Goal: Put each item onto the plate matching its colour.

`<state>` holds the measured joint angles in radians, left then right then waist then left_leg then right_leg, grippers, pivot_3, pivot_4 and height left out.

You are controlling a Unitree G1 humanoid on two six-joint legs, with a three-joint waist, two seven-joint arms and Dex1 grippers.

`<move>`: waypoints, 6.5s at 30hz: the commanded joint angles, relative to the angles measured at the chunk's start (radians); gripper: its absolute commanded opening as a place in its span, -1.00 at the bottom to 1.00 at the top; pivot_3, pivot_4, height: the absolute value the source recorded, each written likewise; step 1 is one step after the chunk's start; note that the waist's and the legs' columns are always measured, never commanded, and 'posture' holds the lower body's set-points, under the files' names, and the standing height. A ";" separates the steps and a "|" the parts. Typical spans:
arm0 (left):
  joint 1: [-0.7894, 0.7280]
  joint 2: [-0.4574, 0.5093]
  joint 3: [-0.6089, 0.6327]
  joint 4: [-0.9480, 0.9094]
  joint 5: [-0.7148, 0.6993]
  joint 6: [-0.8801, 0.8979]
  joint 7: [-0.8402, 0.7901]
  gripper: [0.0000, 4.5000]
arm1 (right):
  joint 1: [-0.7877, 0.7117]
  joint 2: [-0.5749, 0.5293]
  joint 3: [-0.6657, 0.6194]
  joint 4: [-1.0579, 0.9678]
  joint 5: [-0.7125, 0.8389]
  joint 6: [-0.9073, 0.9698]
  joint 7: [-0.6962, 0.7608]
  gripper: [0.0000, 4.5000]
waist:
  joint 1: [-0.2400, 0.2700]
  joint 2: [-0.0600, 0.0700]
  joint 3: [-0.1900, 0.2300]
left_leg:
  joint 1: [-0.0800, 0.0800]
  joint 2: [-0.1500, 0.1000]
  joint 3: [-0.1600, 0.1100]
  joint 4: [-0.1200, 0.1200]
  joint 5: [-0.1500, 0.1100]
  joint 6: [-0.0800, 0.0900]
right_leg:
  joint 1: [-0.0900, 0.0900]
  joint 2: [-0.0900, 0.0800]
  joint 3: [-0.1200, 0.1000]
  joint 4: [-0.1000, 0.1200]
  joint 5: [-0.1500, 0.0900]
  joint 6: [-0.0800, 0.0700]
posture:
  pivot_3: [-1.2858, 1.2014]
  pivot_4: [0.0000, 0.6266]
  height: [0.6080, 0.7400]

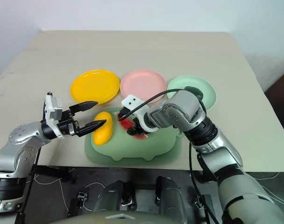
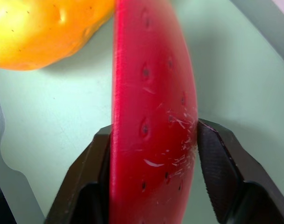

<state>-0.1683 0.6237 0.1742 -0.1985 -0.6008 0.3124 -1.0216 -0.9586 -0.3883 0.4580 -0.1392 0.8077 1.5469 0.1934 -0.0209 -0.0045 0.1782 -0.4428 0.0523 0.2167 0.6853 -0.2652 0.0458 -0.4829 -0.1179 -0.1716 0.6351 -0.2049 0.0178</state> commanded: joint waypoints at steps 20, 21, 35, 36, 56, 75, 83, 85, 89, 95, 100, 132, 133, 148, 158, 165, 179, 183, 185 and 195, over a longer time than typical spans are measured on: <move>0.043 0.016 0.061 -0.050 -0.022 -0.014 0.009 1.00 | -0.182 -0.064 -0.195 0.242 -0.236 -0.328 0.319 -0.05 | -0.003 0.000 0.000 | -0.001 0.000 0.001 -0.001 0.000 0.000 | -0.003 0.000 0.000 0.000 0.000 0.000 | 0.03 -0.52 0.33; 0.048 0.014 0.061 -0.059 -0.024 -0.009 0.015 1.00 | -0.207 -0.054 -0.186 0.316 -0.269 -0.377 0.335 -0.05 | -0.004 0.000 0.000 | -0.001 0.000 0.001 -0.001 0.000 0.000 | -0.003 0.000 0.000 0.000 0.000 0.000 | 0.03 -0.52 0.33; 0.084 0.013 0.075 -0.096 -0.026 -0.007 0.044 1.00 | -0.471 0.221 -0.208 1.285 -0.631 -0.995 0.398 -0.05 | -0.027 0.000 0.000 | -0.002 -0.001 0.006 -0.001 0.001 -0.001 | -0.009 0.000 0.004 0.012 -0.001 0.002 | 0.03 -0.52 0.33; 0.089 0.013 0.078 -0.096 -0.026 -0.011 0.044 1.00 | -0.474 0.230 -0.220 1.312 -0.643 -1.013 0.389 -0.05 | -0.027 0.000 0.000 | -0.002 -0.001 0.006 -0.001 0.001 -0.001 | -0.009 0.000 0.004 0.012 -0.001 0.002 | 0.03 -0.52 0.33; 0.114 0.027 0.091 -0.108 -0.036 -0.014 0.048 1.00 | -0.423 0.154 -0.366 1.036 -0.682 -0.974 0.539 0.99 | -0.039 0.000 0.001 | -0.002 -0.001 0.005 -0.001 0.001 -0.001 | -0.010 -0.001 0.005 0.013 -0.002 0.002 | 0.03 -0.52 0.33; 0.222 0.033 0.158 -0.161 -0.071 -0.005 0.076 1.00 | 0.435 0.034 -0.553 -0.292 -0.351 -0.800 0.523 0.99 | -0.021 -0.001 0.000 | 0.000 -0.001 0.003 0.000 0.001 -0.002 | -0.008 -0.002 0.005 0.012 -0.002 0.001 | 0.03 -0.52 0.33; 0.267 0.015 0.160 -0.250 -0.087 0.041 0.169 1.00 | 0.625 -0.017 -0.510 -0.370 -0.318 -0.887 0.573 0.99 | -0.020 -0.001 0.000 | 0.000 -0.001 0.003 0.000 0.001 -0.002 | -0.008 -0.002 0.005 0.011 -0.002 0.001 | 0.03 -0.52 0.33; 0.273 0.011 0.154 -0.284 -0.091 0.064 0.204 1.00 | 0.637 -0.030 -0.479 -0.347 -0.351 -0.930 0.576 0.99 | -0.021 -0.001 0.000 | 0.000 -0.001 0.003 0.000 0.001 -0.002 | -0.007 -0.002 0.005 0.011 -0.002 0.001 | 0.03 -0.52 0.33; 0.274 0.007 0.161 -0.340 -0.108 0.116 0.279 1.00 | 0.626 -0.037 -0.462 -0.343 -0.342 -0.943 0.563 0.99 | -0.019 -0.001 0.000 | 0.000 -0.001 0.002 0.000 0.001 -0.002 | -0.007 -0.002 0.005 0.011 -0.002 0.000 | 0.03 -0.52 0.33; 0.293 -0.010 0.164 -0.434 -0.141 0.233 0.441 1.00 | 0.613 -0.071 -0.476 -0.342 -0.287 -0.938 0.600 0.99 | -0.013 -0.001 0.000 | 0.000 -0.001 0.002 0.000 0.001 -0.002 | -0.006 -0.002 0.005 0.010 -0.002 0.000 | 0.03 -0.52 0.33; 0.324 -0.045 0.135 -0.487 -0.142 0.297 0.553 1.00 | 0.633 -0.103 -0.485 -0.349 -0.217 -0.931 0.654 0.99 | -0.013 -0.001 0.000 | 0.000 -0.001 0.001 0.001 0.001 -0.002 | -0.006 -0.002 0.004 0.010 -0.002 0.001 | 0.03 -0.52 0.33; 0.090 -0.192 -0.090 -0.340 -0.087 0.537 0.761 1.00 | 0.703 -0.175 -0.507 -0.359 -0.179 -0.963 0.634 0.99 | 0.012 -0.002 -0.001 | 0.002 -0.001 -0.004 0.006 0.000 0.001 | 0.003 -0.002 0.001 0.008 -0.004 0.000 | 0.03 -0.52 0.33; 0.088 -0.189 -0.090 -0.339 -0.087 0.545 0.760 1.00 | 0.703 -0.175 -0.507 -0.355 -0.180 -0.967 0.632 0.99 | 0.011 -0.002 -0.001 | 0.002 -0.001 -0.004 0.006 0.000 0.001 | 0.003 -0.001 0.001 0.008 -0.004 0.000 | 0.03 -0.52 0.33; 0.017 -0.074 0.010 -0.337 -0.065 0.544 0.687 0.45 | 0.689 -0.159 -0.475 -0.347 -0.196 -0.984 0.601 1.00 | 0.011 -0.002 0.000 | 0.002 -0.001 -0.004 0.006 -0.001 0.001 | 0.002 -0.001 0.000 0.007 -0.005 0.000 | 0.03 -0.52 0.33; -0.282 -0.029 0.009 0.056 0.142 0.355 0.693 0.45 | 0.723 -0.109 -0.441 -0.346 -0.227 -1.012 0.547 1.00 | 0.015 -0.002 0.000 | 0.001 -0.001 -0.004 0.005 -0.001 0.001 | 0.004 -0.001 0.000 0.002 -0.002 0.000 | 0.03 -0.52 0.33; -0.453 -0.122 -0.069 0.402 0.299 0.105 0.671 0.45 | 0.709 -0.094 -0.423 -0.331 -0.251 -1.020 0.534 1.00 | 0.018 -0.002 0.000 | 0.000 -0.001 -0.003 0.005 -0.001 0.001 | 0.003 -0.001 -0.001 0.001 -0.002 0.000 | 0.03 -0.52 0.33; -0.536 -0.194 -0.051 0.710 0.349 -0.078 0.581 0.99 | 0.743 -0.086 -0.401 -0.353 -0.284 -1.036 0.496 1.00 | 0.009 -0.003 0.000 | 0.000 -0.001 -0.004 0.006 -0.001 0.002 | 0.003 -0.001 -0.002 0.004 -0.002 0.001 | 0.03 -0.52 0.33; -0.489 -0.197 -0.058 0.590 0.354 -0.090 0.576 0.99 | 0.749 -0.087 -0.404 -0.354 -0.290 -1.042 0.490 1.00 | 0.009 -0.003 0.000 | 0.000 -0.001 -0.004 0.007 -0.001 0.002 | 0.004 -0.001 -0.002 0.004 -0.002 0.001 | 0.03 -0.52 0.33; -0.465 -0.189 -0.064 0.530 0.374 -0.099 0.590 0.99 | 0.761 -0.094 -0.412 -0.359 -0.287 -1.045 0.496 1.00 | 0.009 -0.003 0.000 | 0.000 -0.001 -0.004 0.007 -0.001 0.002 | 0.004 -0.001 -0.002 0.004 -0.002 0.001 | 0.03 -0.52 0.33; -0.282 -0.101 0.015 0.200 0.305 -0.046 0.523 0.99 | 0.772 -0.112 -0.442 -0.371 -0.270 -1.037 0.493 1.00 | 0.007 -0.003 0.000 | 0.001 0.000 -0.004 0.009 -0.001 0.002 | 0.003 -0.001 -0.001 0.007 -0.002 0.001 | 0.03 -0.52 0.33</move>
<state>-0.4643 0.5051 0.1535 0.0736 -0.2638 0.2606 -0.4758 -0.1774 -0.4933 0.0419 -0.4698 0.5219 0.5180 0.6861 -0.0138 -0.0076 0.1780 -0.4419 0.0520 0.2128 0.6941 -0.2660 0.0475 -0.4794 -0.1192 -0.1730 0.6426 -0.2067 0.0190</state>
